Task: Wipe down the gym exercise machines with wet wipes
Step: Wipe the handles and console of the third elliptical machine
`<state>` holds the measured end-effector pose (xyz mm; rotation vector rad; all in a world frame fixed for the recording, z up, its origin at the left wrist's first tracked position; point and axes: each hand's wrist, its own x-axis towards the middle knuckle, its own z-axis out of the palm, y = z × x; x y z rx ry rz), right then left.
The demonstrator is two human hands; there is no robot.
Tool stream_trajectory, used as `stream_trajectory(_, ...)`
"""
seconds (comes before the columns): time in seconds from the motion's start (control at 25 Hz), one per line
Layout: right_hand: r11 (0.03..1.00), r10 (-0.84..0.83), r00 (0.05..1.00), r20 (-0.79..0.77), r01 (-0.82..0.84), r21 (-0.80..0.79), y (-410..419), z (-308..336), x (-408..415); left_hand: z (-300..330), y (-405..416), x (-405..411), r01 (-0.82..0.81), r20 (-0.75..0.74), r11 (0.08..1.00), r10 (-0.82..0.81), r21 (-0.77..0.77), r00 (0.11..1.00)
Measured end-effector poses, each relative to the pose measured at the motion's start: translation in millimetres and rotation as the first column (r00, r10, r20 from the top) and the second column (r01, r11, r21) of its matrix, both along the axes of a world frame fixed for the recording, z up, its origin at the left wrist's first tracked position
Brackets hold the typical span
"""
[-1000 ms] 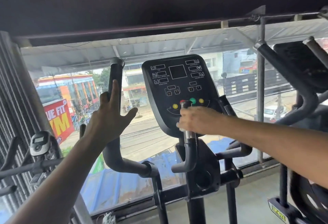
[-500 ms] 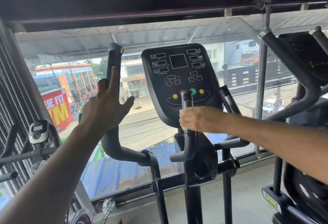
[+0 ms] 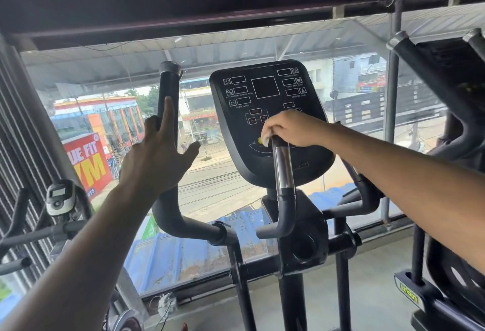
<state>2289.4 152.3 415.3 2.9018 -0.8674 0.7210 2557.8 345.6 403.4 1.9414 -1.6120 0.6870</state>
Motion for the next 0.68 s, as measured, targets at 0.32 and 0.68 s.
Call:
stream_trajectory(0.32,0.98,-0.134,0.961,-0.24,0.164,0.112,-8.2,47.7,-16.8,-1.5,-4.2,1.7,0.02,-0.034,1.0,-0.021,-0.023,0.999)
stream_trajectory(0.68,0.974,-0.121,0.955,-0.271,0.167,0.155,-14.6,48.3,10.0,-2.0,-5.9,5.7,0.017,-0.082,0.999,-0.02,-0.029,0.996)
